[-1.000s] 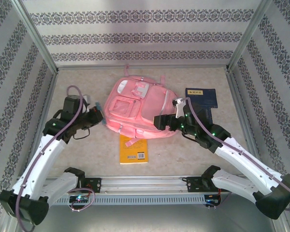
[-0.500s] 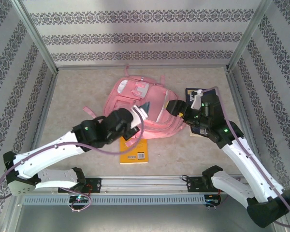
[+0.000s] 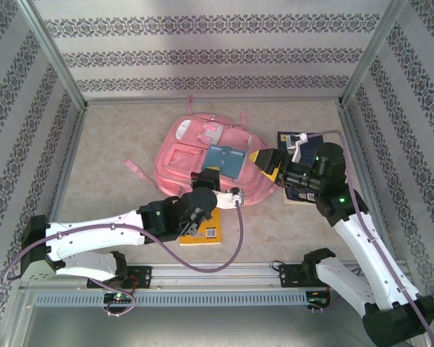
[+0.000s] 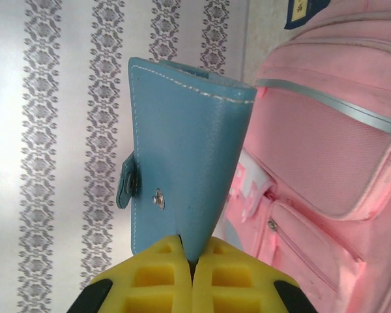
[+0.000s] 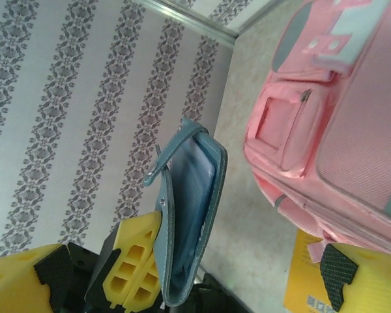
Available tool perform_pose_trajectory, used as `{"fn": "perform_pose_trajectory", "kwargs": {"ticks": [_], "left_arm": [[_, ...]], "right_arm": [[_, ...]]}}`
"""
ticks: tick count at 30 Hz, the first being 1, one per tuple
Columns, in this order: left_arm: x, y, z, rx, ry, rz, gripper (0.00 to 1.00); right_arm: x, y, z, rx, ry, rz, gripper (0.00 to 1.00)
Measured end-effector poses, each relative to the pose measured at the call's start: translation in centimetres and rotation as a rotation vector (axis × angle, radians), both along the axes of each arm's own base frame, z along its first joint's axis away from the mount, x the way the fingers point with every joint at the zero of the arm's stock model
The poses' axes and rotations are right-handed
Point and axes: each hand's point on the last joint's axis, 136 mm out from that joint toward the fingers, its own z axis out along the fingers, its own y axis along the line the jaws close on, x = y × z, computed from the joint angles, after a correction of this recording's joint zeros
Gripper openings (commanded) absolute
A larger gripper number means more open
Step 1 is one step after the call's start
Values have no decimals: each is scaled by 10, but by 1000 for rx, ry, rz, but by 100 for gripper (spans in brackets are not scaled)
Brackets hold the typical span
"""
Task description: Pack books, pencil case, and school supplies into a backpack
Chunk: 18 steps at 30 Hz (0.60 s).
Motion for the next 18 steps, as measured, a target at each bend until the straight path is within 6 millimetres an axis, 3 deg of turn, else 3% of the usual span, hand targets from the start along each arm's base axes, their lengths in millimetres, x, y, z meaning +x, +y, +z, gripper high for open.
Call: {"fn": "perform_pose_trajectory", "kwargs": {"ticks": [6, 10, 18], "left_arm": [[2, -6, 14, 2, -67, -10, 0], [1, -10, 10, 5, -70, -16, 0], [-4, -17, -1, 27, -62, -37, 0]], "right_arm": [[-6, 33, -17, 52, 47, 97, 98], [-11, 48, -9, 71, 9, 139, 96], [1, 48, 6, 124, -41, 83, 68]]}}
